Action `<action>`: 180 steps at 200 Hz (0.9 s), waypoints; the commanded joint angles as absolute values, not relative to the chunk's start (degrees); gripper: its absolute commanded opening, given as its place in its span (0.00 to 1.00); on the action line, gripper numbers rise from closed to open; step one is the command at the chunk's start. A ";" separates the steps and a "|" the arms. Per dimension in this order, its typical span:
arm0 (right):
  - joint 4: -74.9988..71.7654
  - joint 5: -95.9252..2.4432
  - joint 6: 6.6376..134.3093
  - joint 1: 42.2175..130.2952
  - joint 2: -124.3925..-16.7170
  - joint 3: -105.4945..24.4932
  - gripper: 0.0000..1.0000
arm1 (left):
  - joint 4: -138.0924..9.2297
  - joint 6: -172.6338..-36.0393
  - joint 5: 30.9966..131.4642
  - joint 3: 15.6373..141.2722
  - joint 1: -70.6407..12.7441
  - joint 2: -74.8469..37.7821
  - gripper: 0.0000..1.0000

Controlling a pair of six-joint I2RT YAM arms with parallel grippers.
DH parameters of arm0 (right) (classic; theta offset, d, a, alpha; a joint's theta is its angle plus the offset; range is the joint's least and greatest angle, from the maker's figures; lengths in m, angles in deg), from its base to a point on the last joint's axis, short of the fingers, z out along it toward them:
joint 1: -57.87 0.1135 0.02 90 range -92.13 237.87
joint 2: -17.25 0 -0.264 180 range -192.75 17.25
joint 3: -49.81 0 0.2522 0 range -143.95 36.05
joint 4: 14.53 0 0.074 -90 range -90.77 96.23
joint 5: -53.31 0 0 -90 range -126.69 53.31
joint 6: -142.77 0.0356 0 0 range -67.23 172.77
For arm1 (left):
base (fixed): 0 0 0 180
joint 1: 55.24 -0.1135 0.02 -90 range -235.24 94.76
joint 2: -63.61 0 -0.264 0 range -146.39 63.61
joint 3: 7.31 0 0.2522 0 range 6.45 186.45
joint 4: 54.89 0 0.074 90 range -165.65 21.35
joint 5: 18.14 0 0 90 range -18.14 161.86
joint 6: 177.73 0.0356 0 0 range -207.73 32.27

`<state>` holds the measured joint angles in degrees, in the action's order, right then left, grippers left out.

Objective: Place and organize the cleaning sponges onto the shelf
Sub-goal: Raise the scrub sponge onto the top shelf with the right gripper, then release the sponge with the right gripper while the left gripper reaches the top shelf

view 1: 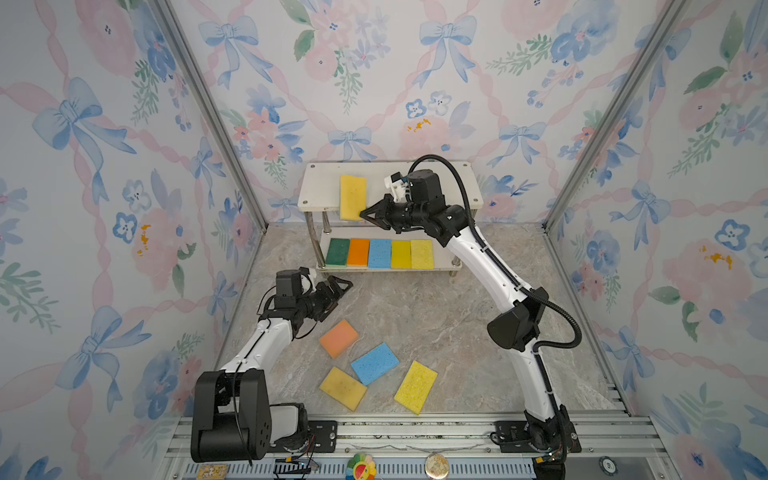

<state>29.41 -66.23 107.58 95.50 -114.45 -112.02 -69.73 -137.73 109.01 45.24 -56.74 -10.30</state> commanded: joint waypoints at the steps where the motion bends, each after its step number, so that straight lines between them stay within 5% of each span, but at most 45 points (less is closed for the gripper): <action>1: 21.98 -63.64 110.73 96.02 -116.40 -114.27 0.04 | -70.69 -135.90 110.53 45.13 -56.12 -11.23 0.98; 38: 19.27 -61.40 111.37 96.46 -116.78 -115.30 0.07 | -70.90 -135.54 110.73 45.13 -55.68 -11.64 0.98; 84: 14.35 -60.33 114.98 95.92 -118.70 -115.63 0.48 | -70.87 -135.55 110.84 45.13 -55.68 -11.54 0.98; 126: 18.26 -60.72 111.33 96.18 -116.02 -114.17 0.48 | -70.86 -135.29 111.23 45.12 -55.44 -10.33 0.98; 180: 34.83 -55.15 97.19 96.41 -97.13 -98.83 0.55 | -70.87 -134.32 111.45 48.51 -50.28 -6.76 0.95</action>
<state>23.86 -58.69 105.88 96.18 -106.98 -103.30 -70.28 -136.13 110.47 46.53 -52.87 -9.42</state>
